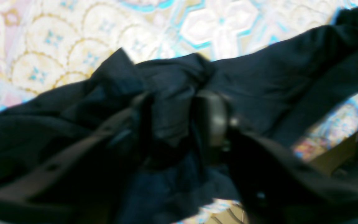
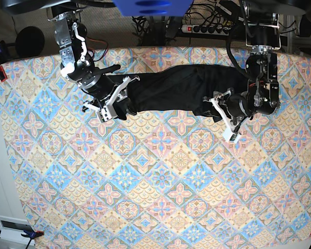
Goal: Layout the t-shirt on the table in an organized manner, then fold the t-shirt properly
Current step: 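Regrasp the folded end with the left gripper and pull it taut, then fold the strip end with the right gripper toward the left gripper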
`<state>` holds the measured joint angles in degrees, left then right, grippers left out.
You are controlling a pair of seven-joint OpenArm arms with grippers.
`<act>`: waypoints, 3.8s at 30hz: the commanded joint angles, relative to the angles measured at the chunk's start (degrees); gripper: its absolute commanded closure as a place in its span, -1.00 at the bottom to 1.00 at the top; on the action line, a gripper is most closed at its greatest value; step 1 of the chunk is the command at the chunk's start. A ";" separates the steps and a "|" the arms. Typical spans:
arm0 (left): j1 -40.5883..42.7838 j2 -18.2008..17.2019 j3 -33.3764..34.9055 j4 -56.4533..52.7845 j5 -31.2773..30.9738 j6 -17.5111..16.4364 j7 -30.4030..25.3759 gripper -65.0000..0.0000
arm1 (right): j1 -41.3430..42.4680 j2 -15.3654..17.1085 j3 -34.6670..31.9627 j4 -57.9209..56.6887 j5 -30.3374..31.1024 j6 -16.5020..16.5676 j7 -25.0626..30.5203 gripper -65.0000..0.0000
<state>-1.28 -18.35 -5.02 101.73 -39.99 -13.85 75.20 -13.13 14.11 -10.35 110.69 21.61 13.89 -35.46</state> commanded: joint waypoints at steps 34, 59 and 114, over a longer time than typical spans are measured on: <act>5.54 -0.24 -28.35 3.28 -18.08 -0.18 -1.40 -0.06 | -0.55 5.54 12.42 -11.13 17.47 0.31 -12.41 -0.14; 4.58 -0.16 -28.35 3.28 -17.99 -0.18 -1.40 -0.06 | -0.46 0.18 5.65 -17.99 17.56 7.69 -12.41 -0.14; 7.74 9.25 -21.58 -8.59 -4.01 0.26 -4.74 -0.05 | 9.74 -7.38 4.15 -1.90 17.30 7.87 -12.93 0.94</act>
<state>7.03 -9.08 -26.55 92.23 -43.09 -13.47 70.89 -4.38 6.68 -6.26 107.79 37.71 21.23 -50.04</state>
